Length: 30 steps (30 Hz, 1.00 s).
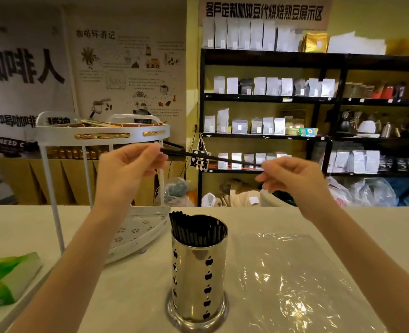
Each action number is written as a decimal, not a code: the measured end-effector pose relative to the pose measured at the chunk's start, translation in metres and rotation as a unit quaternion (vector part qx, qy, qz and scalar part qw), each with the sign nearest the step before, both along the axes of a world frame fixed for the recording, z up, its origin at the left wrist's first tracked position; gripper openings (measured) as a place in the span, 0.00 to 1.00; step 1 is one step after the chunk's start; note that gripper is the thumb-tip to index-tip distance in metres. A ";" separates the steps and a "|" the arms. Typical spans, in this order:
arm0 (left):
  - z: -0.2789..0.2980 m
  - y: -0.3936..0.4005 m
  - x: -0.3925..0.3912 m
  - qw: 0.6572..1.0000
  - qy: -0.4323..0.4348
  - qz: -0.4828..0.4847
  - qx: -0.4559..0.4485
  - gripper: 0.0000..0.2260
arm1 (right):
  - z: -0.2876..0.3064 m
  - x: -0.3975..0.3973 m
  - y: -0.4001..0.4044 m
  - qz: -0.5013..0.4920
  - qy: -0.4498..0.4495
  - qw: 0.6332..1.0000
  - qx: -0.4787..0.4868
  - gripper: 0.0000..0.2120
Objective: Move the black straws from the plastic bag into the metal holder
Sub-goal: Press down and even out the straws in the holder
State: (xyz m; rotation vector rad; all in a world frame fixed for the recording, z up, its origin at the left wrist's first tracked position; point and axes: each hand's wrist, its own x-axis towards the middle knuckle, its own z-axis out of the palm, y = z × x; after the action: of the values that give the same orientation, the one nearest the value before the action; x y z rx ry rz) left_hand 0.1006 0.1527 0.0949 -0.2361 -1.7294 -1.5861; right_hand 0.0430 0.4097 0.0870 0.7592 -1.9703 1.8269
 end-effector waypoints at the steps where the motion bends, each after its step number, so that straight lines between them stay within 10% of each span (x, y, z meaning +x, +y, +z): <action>1: 0.005 -0.002 -0.001 1.000 0.010 0.011 0.014 0.04 | -0.006 -0.001 -0.003 0.018 -0.008 1.000 0.023 0.05; 11: 0.027 0.015 -0.006 0.980 0.137 0.081 -0.119 0.11 | -0.048 -0.006 -0.048 0.052 0.046 0.953 0.294 0.06; 30: -0.038 0.037 -0.007 0.907 -0.057 -0.050 -0.414 0.07 | -0.065 0.025 -0.040 0.028 0.172 0.959 0.223 0.10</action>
State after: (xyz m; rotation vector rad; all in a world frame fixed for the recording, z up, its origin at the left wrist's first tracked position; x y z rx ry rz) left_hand 0.0934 0.1895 0.0570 -0.6593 -2.4374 -0.8423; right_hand 0.0675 0.3701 0.0220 1.1845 -2.1510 1.1747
